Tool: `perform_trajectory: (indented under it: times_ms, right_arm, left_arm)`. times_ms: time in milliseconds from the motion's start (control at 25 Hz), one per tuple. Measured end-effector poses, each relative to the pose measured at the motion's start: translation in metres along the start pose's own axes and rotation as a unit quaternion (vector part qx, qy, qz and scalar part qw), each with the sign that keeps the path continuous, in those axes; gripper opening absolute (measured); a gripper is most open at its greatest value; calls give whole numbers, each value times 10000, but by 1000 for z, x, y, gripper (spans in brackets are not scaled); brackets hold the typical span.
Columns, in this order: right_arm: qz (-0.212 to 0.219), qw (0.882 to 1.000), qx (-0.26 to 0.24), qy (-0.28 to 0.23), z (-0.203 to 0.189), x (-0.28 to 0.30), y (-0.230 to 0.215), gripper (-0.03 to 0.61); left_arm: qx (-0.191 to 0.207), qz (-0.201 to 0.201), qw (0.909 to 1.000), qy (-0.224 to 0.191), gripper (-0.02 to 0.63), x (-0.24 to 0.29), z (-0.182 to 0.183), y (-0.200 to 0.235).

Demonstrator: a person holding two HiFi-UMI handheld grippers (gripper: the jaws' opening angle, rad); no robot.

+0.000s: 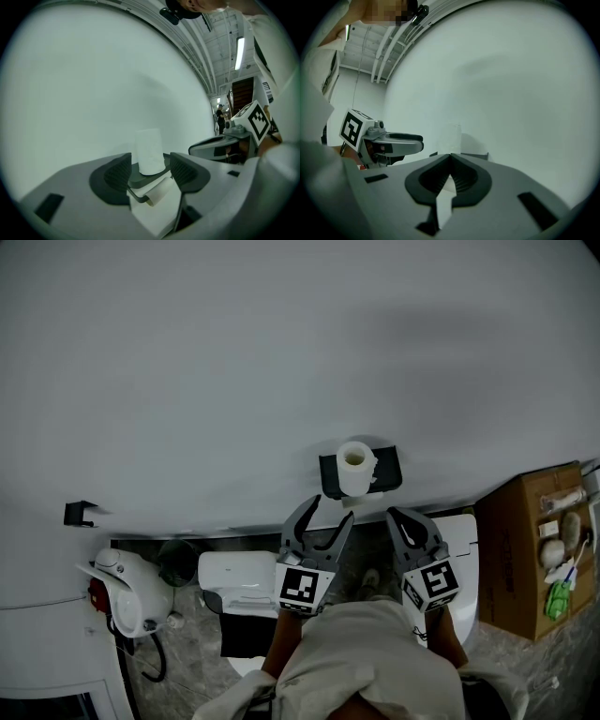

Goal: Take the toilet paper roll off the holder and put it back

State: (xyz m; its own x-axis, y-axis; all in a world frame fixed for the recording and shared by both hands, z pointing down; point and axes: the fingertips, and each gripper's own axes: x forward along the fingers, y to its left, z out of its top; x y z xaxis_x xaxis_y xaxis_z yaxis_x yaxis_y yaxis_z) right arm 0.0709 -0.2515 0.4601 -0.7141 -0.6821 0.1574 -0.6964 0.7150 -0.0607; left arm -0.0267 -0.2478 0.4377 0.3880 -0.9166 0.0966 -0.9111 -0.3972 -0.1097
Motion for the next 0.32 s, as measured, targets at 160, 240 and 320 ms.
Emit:
perform_trajectory:
  times_ms: [160,240,320]
  right_arm:
    - [101,9999,23,60,-4,4,-5,-5]
    - [150,9999,29,73,-5,7,-9,-5]
    - [195,9998,26,78,-5,10,-14,-5]
  left_arm:
    - [-59,90,9999,79,264,5,-4,1]
    - [-44,149,9999,-5,264,11,-2,2]
    - [-20,200,9998,-71,262,17,-1,3]
